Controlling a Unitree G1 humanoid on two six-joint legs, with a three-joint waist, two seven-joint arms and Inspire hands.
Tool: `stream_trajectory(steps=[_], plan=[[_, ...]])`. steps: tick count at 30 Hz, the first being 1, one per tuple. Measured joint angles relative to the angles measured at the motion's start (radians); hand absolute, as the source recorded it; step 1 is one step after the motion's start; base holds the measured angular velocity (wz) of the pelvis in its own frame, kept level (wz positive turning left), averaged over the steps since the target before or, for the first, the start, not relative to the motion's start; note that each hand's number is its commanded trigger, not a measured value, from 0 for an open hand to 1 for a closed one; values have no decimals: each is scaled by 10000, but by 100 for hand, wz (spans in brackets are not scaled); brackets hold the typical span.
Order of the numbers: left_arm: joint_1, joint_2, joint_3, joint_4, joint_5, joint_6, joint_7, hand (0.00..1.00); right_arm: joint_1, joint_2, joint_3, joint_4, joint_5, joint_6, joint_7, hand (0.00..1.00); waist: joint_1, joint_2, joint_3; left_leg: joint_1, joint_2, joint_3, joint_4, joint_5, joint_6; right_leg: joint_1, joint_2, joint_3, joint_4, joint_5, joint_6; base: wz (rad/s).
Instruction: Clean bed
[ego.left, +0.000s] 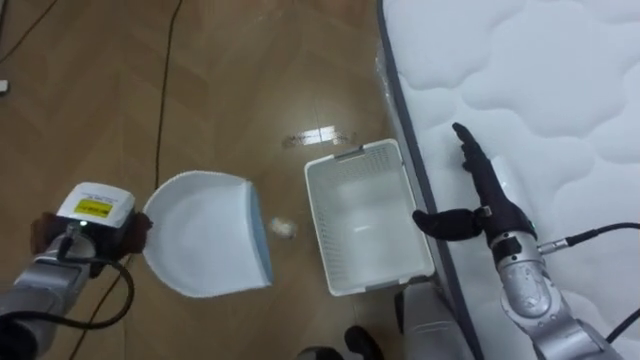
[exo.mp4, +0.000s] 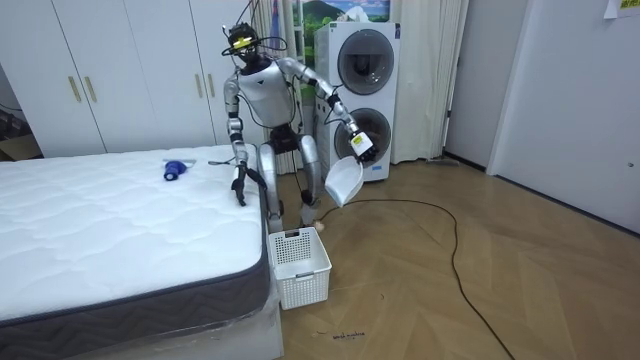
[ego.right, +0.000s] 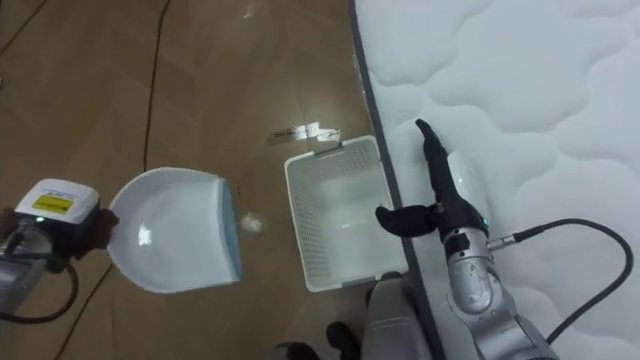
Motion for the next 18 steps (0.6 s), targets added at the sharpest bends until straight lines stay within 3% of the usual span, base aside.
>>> stream_trajectory(steps=[4,11,18], plan=[[-219,55,-12,4,116,198,-310,100,-135,3,8,7,25,5,219,0,-19,23,2,103,68,156,60,-38,-57,10,22,68,132,-48,-75,-6],[-340,271,-12,7,112,198,-698,100,-180,46,9,-100,37,43,224,0,-4,48,-6,43,385,375,172,-118,-136,-26,234,26,59,-43,-171,-2],[-334,391,-20,15,35,201,-750,100,-177,32,2,-117,377,42,197,0,66,57,-13,134,461,530,122,-181,-155,12,276,38,-43,-36,-183,-7]])
